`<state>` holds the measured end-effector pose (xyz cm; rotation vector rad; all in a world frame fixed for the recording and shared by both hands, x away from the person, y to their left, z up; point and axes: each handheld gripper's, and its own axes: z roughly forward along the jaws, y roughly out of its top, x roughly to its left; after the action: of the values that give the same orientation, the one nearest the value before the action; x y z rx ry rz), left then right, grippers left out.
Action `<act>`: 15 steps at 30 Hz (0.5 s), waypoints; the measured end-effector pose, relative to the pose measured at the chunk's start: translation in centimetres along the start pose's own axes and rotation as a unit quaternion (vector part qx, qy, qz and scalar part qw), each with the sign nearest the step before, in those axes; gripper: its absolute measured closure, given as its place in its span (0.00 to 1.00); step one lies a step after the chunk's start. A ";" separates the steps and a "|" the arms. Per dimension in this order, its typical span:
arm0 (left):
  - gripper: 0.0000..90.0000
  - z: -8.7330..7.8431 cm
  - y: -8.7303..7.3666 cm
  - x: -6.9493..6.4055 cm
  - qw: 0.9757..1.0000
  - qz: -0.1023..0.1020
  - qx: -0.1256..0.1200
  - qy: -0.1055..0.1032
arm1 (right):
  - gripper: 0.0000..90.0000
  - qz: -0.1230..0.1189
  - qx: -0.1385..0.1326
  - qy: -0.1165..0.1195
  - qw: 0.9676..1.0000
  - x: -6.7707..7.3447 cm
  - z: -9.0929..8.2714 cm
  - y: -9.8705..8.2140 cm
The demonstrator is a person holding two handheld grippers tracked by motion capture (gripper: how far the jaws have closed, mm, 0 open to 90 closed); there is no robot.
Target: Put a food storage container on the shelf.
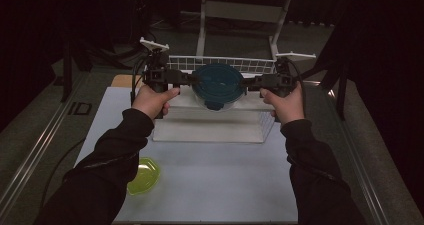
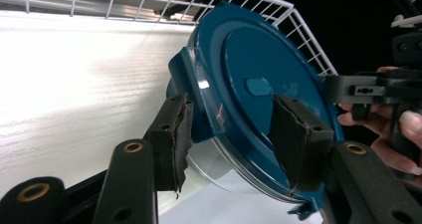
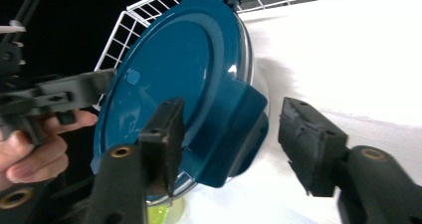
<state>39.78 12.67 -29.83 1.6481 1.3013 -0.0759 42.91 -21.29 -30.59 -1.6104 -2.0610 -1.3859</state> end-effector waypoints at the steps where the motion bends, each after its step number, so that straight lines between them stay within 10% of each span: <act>1: 0.54 -0.2 0.0 -0.2 1.000 0.005 -0.001 -0.001 | 0.47 -0.002 0.000 -0.002 1.000 0.0 -0.1 0.0; 15: 0.34 -2.6 -4.1 -1.8 0.995 0.088 -0.018 -0.054 | 0.52 -0.105 -0.042 0.018 0.993 3.6 -3.7 -2.7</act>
<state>34.60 12.95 -30.10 1.6970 1.0674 -0.0341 37.78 -21.62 -27.77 -1.4210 -2.2328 -1.5760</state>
